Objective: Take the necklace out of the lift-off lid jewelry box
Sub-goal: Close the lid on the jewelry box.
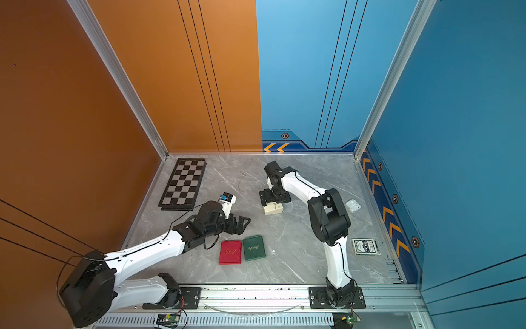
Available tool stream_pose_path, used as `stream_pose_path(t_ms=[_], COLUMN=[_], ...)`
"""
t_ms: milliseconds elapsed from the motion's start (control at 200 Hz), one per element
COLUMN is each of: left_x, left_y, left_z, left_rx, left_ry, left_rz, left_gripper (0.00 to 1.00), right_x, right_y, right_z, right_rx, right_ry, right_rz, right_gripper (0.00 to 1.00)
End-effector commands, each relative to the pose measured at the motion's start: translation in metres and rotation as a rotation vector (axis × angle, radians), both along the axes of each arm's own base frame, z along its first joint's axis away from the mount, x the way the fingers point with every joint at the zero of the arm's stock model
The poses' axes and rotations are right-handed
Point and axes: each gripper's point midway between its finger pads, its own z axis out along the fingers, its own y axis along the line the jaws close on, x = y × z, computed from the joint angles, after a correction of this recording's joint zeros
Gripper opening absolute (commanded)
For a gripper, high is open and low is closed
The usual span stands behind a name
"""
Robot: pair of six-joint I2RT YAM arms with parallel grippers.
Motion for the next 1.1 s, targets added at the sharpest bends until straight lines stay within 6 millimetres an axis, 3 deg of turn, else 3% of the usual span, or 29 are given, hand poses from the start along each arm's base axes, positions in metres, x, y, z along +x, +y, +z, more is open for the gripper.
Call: stream_pose_path(t_ms=[0,616,921,1096], left_x=[0.0,0.001,0.0,-0.001], left_y=[-0.003,-0.007,-0.005,0.005], left_z=[-0.001,-0.001,0.001,0.005], left_rx=[-0.012,-0.014,-0.013,-0.003], left_ry=[0.01,0.015,0.006,-0.012], left_rz=[-0.006,-0.018,-0.017,0.01], left_gripper=[0.99,0.99,0.99,0.99], right_x=[-0.004,-0.001,0.0,-0.004], right_y=[0.004,-0.002,-0.011,-0.004], right_z=[0.01,0.018,0.036,0.042], right_rx=[0.033,0.039,-0.098,-0.189], right_ry=[-0.015,-0.031,-0.156,-0.233], right_rz=[0.019,-0.009,-0.034,-0.027], right_gripper=[0.95,0.87,0.96,0.99])
